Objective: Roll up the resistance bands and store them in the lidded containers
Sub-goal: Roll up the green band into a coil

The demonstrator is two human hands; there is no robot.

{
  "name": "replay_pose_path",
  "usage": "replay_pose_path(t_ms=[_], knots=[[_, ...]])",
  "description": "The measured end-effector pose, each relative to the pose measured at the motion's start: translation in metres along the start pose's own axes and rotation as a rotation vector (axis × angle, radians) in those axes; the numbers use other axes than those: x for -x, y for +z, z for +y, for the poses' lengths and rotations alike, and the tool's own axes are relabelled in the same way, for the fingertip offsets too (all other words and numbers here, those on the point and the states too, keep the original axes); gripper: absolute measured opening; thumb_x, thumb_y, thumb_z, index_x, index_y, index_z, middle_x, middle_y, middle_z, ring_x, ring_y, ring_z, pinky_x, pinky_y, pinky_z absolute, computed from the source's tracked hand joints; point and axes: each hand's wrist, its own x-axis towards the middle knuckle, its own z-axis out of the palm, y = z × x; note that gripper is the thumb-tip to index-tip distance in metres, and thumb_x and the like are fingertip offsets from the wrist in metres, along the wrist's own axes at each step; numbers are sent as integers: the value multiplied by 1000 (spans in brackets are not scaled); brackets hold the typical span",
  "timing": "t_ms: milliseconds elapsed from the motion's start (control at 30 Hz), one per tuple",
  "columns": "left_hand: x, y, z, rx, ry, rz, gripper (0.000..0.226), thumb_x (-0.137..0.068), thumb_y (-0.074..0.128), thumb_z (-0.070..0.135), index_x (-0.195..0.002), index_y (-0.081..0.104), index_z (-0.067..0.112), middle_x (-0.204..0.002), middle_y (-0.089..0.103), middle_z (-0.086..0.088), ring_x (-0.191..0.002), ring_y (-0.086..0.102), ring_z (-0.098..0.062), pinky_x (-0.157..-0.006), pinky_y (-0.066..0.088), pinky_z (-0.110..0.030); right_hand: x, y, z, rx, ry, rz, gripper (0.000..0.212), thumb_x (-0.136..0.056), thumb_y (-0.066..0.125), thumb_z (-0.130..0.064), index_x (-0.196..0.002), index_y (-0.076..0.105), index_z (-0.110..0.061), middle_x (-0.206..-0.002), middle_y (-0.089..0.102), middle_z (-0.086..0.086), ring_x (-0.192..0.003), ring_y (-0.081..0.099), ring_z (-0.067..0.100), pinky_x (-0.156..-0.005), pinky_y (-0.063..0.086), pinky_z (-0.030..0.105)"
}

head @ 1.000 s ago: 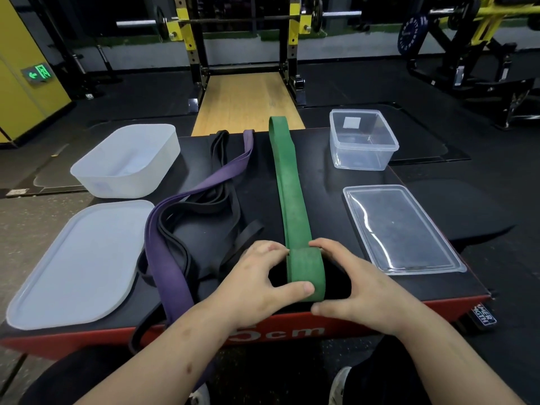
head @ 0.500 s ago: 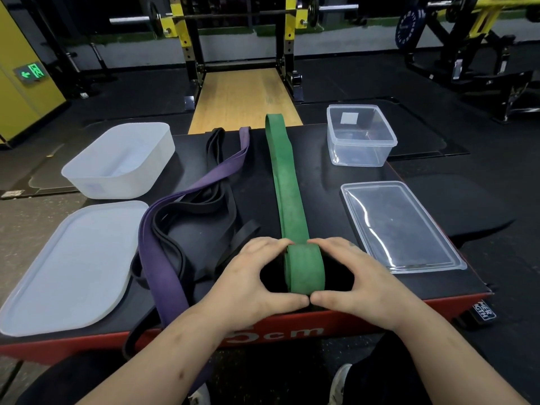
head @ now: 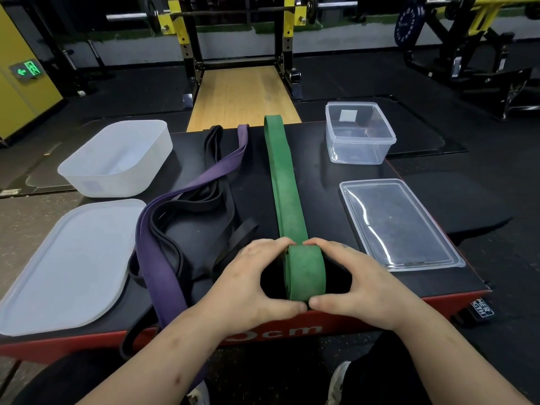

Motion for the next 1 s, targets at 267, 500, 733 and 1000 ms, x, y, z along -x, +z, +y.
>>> replay_pose_path(t_ms=[267, 500, 733, 1000], knots=[[2, 3, -5, 17, -58, 13, 98, -62, 78, 71, -147, 48, 33, -140, 48, 18, -138, 39, -2, -115, 37, -33, 2, 2, 3, 6, 5, -40, 94, -69, 88, -55, -147, 37, -62, -149, 50, -28, -148, 38, 2, -122, 34, 45], [4, 1, -4, -33, 7, -5, 98, -65, 84, 63, -150, 37, 47, -144, 44, 22, -141, 34, 0, -117, 32, -27, 1, 0, 2, -48, -14, -1, 85, -72, 87, -51, -148, 48, -44, -144, 57, -22, -139, 49, 3, -117, 40, 42], [1, 5, -6, 62, -76, 48, 97, -62, 78, 73, -145, 51, 32, -137, 51, 17, -134, 46, -5, -112, 40, -33, 2, -1, 2, 8, -9, -47, 99, -71, 91, -48, -150, 33, -60, -151, 46, -28, -144, 40, -3, -120, 36, 40], [3, 4, -4, -33, -25, -6, 99, -65, 81, 68, -150, 33, 48, -143, 42, 24, -139, 33, 2, -117, 32, -27, 0, -2, 1, -32, -17, 2, 90, -72, 90, -47, -150, 44, -46, -146, 55, -21, -140, 48, 4, -117, 41, 42]])
